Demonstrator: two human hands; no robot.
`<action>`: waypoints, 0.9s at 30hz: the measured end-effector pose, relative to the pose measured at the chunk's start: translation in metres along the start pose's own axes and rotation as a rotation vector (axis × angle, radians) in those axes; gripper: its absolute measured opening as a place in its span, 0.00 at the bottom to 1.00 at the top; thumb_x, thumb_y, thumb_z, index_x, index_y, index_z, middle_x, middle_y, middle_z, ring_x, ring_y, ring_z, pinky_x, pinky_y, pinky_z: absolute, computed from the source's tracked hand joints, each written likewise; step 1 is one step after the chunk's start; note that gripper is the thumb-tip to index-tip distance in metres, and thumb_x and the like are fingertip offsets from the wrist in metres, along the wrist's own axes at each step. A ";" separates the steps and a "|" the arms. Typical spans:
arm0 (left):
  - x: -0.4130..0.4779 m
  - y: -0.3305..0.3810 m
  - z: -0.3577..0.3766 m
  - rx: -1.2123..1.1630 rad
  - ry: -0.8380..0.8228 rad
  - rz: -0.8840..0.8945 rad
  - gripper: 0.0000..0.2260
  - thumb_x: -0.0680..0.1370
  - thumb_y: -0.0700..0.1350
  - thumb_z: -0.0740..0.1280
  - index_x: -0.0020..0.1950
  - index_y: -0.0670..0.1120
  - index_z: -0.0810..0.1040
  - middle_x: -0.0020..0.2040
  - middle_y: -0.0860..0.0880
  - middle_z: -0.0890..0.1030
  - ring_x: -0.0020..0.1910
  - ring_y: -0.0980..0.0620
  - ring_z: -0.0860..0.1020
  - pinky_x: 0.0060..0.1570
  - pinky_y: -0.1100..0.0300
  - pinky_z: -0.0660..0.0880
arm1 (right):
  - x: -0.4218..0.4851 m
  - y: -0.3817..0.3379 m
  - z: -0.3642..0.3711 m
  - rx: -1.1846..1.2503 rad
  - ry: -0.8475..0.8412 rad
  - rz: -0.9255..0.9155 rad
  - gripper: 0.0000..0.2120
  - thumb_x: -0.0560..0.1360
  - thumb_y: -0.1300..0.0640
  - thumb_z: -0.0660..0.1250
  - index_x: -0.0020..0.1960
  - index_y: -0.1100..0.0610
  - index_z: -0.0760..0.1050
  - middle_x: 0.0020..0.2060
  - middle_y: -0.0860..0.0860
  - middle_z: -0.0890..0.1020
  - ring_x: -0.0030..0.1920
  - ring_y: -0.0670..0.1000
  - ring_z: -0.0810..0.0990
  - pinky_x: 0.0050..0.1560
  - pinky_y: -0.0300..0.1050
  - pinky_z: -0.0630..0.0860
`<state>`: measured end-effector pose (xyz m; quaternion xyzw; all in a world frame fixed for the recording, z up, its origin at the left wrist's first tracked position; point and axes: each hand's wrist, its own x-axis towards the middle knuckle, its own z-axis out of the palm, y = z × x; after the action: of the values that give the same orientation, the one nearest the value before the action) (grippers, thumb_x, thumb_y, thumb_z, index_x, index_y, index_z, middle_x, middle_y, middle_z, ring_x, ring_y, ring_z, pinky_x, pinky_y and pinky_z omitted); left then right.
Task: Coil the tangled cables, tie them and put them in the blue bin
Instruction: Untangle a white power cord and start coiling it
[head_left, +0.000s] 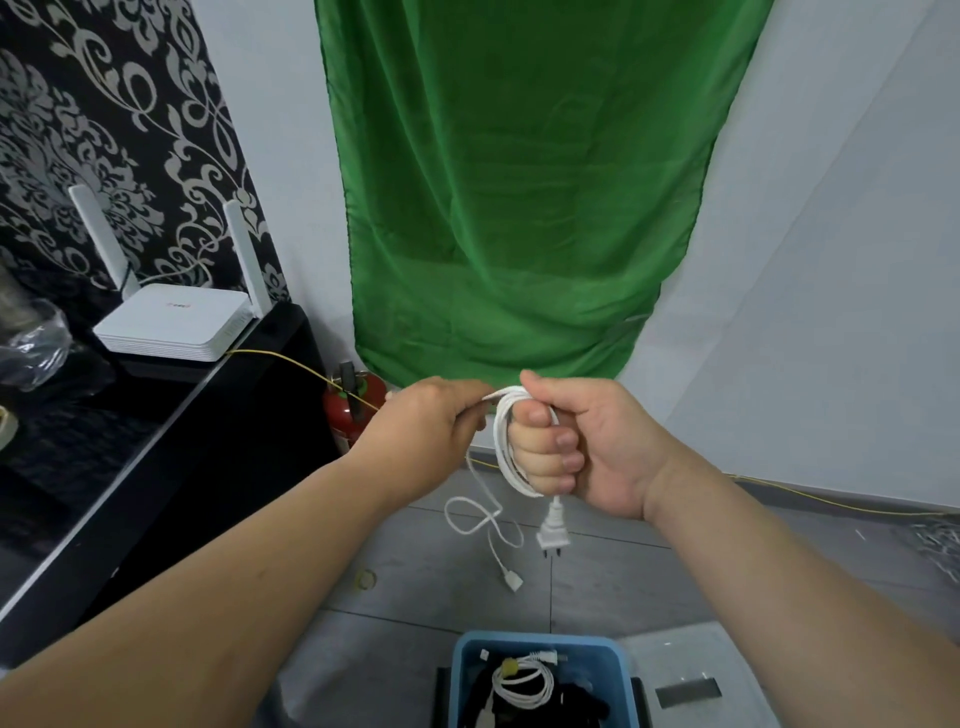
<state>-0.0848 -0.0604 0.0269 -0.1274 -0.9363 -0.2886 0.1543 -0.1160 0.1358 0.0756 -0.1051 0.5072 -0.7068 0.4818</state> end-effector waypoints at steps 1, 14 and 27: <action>-0.001 -0.001 0.002 0.003 -0.017 -0.034 0.09 0.83 0.43 0.62 0.57 0.48 0.81 0.41 0.55 0.80 0.41 0.51 0.79 0.43 0.52 0.77 | 0.000 -0.001 0.000 0.055 -0.004 -0.027 0.18 0.83 0.49 0.56 0.35 0.53 0.65 0.25 0.46 0.57 0.26 0.47 0.52 0.27 0.42 0.53; -0.024 -0.008 0.006 0.399 -0.884 -0.444 0.14 0.81 0.37 0.61 0.65 0.42 0.78 0.60 0.43 0.81 0.58 0.43 0.81 0.54 0.55 0.78 | -0.010 -0.024 -0.054 0.689 0.558 -0.530 0.19 0.85 0.51 0.54 0.37 0.53 0.67 0.27 0.47 0.64 0.26 0.48 0.61 0.32 0.42 0.64; -0.005 0.026 0.013 -0.621 -0.351 -0.613 0.25 0.72 0.46 0.80 0.66 0.53 0.74 0.46 0.46 0.87 0.45 0.51 0.84 0.57 0.57 0.78 | -0.011 -0.021 -0.035 0.596 0.339 -0.457 0.19 0.85 0.50 0.55 0.36 0.53 0.69 0.27 0.46 0.62 0.26 0.47 0.59 0.28 0.41 0.63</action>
<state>-0.0742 -0.0332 0.0277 0.0681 -0.8119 -0.5616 -0.1441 -0.1450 0.1665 0.0805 0.0471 0.3161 -0.9189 0.2314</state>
